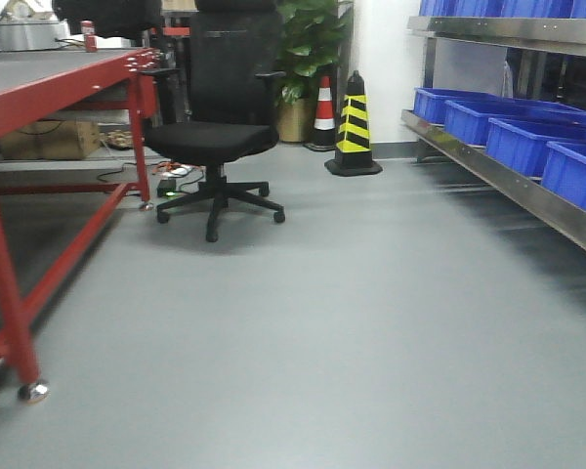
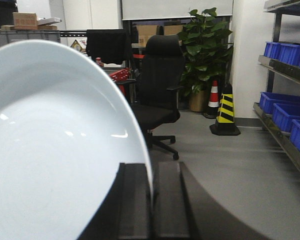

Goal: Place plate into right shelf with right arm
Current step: 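Drive toward the steel rack of blue bins carrying the plate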

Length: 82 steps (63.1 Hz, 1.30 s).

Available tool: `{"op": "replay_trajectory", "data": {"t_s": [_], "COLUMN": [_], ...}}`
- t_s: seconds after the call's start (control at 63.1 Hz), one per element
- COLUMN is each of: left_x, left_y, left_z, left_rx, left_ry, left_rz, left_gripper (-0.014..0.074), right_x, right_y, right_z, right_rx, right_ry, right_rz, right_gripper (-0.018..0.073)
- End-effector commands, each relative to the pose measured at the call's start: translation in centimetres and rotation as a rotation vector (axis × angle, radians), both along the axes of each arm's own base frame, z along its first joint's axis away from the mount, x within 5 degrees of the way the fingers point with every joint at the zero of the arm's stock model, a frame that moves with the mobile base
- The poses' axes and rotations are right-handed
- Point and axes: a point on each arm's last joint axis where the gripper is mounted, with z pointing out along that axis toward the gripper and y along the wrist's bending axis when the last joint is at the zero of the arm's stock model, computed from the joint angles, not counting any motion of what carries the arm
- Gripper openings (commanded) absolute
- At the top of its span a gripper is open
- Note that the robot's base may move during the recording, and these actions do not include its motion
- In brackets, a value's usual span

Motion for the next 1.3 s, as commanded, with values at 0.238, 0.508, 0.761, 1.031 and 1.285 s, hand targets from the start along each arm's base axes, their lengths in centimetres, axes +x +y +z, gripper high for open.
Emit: {"op": "replay_trajectory", "data": {"t_s": [0.238, 0.508, 0.761, 1.031, 1.285], "left_x": [-0.11, -0.11, -0.10, -0.12, -0.12], "left_y": [0.16, 0.16, 0.16, 0.16, 0.16], "left_z": [0.64, 0.64, 0.57, 0.58, 0.58], "left_rx": [-0.007, -0.007, -0.007, -0.007, -0.007], "left_ry": [-0.088, -0.088, -0.086, -0.089, -0.089], "left_rz": [0.017, 0.017, 0.017, 0.017, 0.017], "left_gripper": [-0.0047, -0.0047, -0.0047, -0.0047, -0.0047], "right_x": [-0.11, -0.11, -0.07, -0.07, -0.07], "right_y": [0.10, 0.10, 0.12, 0.12, 0.12], "right_z": [1.59, 1.59, 1.58, 1.58, 1.58], "right_rx": [0.010, 0.010, 0.009, 0.009, 0.009], "right_ry": [-0.097, -0.097, -0.096, -0.096, -0.096], "right_rz": [0.009, 0.008, 0.008, 0.008, 0.008], "right_gripper": [0.0055, 0.0055, 0.0055, 0.0055, 0.0055]}}
